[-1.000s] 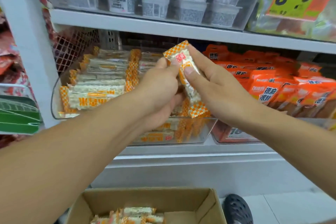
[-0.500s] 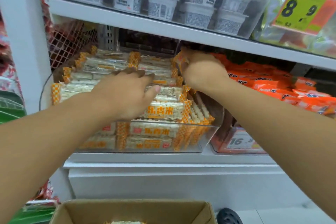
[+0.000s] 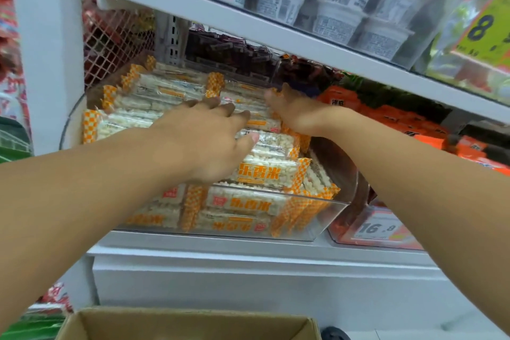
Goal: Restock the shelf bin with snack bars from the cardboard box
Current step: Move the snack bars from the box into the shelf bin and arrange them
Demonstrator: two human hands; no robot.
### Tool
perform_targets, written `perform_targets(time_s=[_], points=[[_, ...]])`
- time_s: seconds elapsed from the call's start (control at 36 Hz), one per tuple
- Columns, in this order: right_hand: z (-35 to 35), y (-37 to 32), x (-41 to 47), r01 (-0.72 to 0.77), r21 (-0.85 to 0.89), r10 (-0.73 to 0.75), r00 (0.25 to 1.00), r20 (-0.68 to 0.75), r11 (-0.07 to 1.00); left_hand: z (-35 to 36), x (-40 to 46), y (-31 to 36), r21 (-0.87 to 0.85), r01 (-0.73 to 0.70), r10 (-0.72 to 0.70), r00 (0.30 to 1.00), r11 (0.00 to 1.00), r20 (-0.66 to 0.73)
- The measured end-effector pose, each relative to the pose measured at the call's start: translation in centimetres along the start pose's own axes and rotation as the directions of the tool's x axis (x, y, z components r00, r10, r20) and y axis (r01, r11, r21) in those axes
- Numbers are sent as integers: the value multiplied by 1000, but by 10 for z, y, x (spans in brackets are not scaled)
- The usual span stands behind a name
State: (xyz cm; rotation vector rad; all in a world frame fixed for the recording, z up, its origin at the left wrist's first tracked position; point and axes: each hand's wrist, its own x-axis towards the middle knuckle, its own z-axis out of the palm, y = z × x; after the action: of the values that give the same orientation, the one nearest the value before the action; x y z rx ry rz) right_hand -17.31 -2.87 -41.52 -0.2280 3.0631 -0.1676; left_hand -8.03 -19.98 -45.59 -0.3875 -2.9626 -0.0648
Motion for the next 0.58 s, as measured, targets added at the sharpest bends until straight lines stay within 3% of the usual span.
perform_targets(time_s=[0.22, 0.33, 0.44, 0.58], points=[[-2, 7, 8, 38, -27, -35, 992, 123, 999, 0, -2, 1, 17, 3, -3, 1000, 1000, 4], [-5, 2, 7, 14, 141, -41, 980, 195, 990, 0, -2, 2, 16, 6, -6, 1000, 1000, -1], [-2, 0, 6, 1, 73, -12, 989, 149, 997, -1, -4, 3, 10, 13, -13, 1000, 1000, -2], [3, 7, -10, 61, 92, -54, 995, -81, 994, 1, -4, 3, 9, 13, -13, 1000, 1000, -19]])
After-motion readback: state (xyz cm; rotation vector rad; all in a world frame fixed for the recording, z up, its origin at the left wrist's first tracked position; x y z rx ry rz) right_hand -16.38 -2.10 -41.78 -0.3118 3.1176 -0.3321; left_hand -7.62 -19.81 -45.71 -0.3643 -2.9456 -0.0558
